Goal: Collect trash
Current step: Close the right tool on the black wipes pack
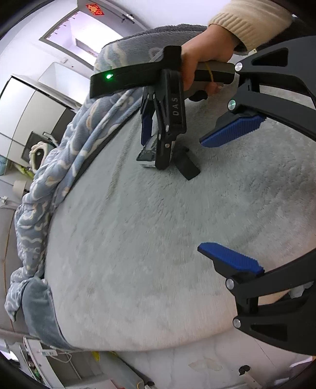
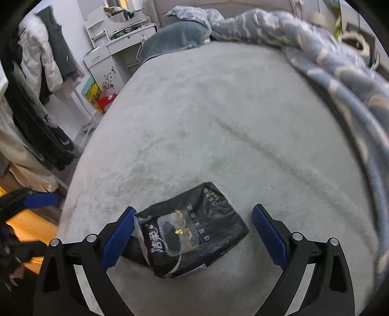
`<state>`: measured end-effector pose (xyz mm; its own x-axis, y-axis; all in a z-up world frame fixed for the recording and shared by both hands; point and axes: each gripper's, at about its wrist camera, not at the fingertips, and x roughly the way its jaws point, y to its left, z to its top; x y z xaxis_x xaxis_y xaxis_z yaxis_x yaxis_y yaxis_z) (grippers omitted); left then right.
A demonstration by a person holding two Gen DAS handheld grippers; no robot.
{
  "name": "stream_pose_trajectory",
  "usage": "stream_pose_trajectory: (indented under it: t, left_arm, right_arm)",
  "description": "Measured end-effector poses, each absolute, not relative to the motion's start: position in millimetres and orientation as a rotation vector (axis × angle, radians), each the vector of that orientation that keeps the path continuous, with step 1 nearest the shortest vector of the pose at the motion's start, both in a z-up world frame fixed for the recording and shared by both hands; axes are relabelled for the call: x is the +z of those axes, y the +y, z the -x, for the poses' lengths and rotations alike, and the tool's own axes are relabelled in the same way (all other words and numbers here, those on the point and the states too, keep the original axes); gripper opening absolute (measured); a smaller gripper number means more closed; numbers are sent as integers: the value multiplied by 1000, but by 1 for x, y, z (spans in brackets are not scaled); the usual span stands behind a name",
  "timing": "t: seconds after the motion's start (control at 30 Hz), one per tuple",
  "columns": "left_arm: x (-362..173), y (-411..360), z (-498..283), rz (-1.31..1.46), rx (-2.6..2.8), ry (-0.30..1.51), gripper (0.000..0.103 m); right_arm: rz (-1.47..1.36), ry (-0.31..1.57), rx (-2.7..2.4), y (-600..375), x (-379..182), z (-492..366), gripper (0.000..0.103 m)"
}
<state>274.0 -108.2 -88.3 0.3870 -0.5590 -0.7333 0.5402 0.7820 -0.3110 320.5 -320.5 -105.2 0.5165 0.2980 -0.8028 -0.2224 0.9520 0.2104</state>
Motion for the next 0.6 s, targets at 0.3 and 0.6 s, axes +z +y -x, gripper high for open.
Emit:
stream_pose_trajectory:
  t: [0.3,0.6]
  left_arm:
    - [-102,-140,-282,-23,-745,979,83]
    - [-111,-175,-283,-41,-743,984,83]
  right_arm:
    - [-27,986,324,-322,-105,-327,85]
    - [-89,916,304,-346,-90,-322,80]
